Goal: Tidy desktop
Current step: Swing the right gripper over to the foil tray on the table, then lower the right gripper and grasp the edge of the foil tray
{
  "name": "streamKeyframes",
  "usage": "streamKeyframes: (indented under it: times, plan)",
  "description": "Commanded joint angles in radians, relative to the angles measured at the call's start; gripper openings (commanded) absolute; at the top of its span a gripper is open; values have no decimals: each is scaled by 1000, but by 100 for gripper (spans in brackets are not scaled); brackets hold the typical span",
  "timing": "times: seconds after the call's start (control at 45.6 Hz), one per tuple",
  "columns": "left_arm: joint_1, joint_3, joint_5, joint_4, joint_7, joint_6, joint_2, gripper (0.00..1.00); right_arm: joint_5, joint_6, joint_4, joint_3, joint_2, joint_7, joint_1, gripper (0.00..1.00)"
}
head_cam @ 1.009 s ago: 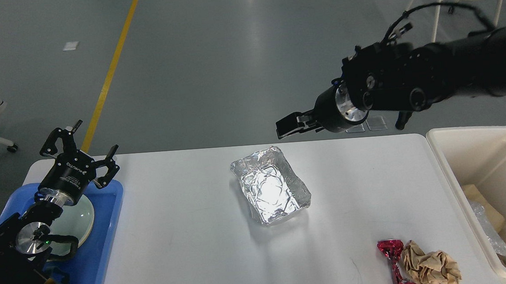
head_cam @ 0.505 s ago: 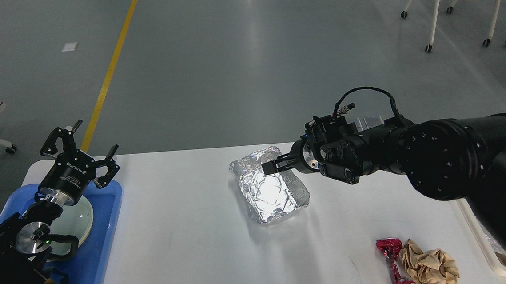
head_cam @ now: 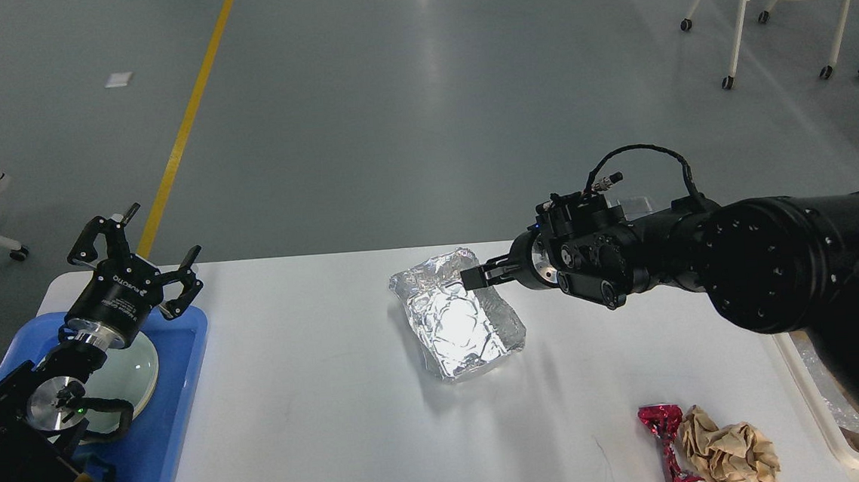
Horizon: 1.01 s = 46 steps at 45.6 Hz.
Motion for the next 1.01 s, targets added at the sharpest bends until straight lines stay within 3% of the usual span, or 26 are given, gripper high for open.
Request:
streamKeyframes:
  times: [0.0,0.79,0.987]
  plan:
    - [0,-1,0,0,0,0,0,100,1,-14,1,2,-16,1,-9,100]
    - [0,-7,0,0,0,0,-2,100,6,-24,-24,3,-8,3,-82,100]
    - [0,-5,0,0,0,0,-2,100,15,-19,-207,-29,53,-3,-200,100]
